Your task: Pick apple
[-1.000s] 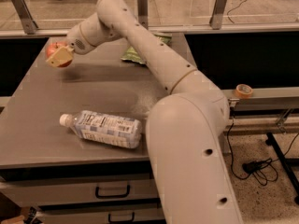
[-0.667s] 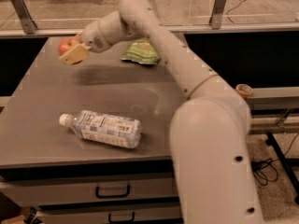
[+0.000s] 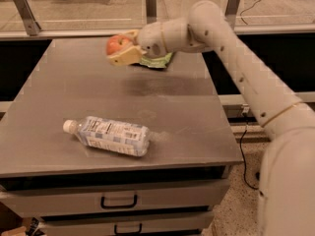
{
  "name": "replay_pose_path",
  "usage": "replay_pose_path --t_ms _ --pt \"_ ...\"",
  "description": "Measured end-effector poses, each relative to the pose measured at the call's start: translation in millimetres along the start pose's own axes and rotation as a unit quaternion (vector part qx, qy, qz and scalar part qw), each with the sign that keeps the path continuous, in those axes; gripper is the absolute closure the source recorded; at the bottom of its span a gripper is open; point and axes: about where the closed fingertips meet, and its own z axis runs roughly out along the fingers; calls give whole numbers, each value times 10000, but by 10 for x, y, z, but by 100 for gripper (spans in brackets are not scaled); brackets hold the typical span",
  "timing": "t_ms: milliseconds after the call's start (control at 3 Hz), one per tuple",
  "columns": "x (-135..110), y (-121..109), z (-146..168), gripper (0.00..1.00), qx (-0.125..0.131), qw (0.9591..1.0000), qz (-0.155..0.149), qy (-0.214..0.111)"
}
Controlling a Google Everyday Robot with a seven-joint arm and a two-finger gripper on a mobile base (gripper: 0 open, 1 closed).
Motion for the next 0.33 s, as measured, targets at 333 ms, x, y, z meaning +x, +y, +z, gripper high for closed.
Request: replay_pose_path --t_ms 333 --pt "137 -53 -355 100 242 9997 68 46"
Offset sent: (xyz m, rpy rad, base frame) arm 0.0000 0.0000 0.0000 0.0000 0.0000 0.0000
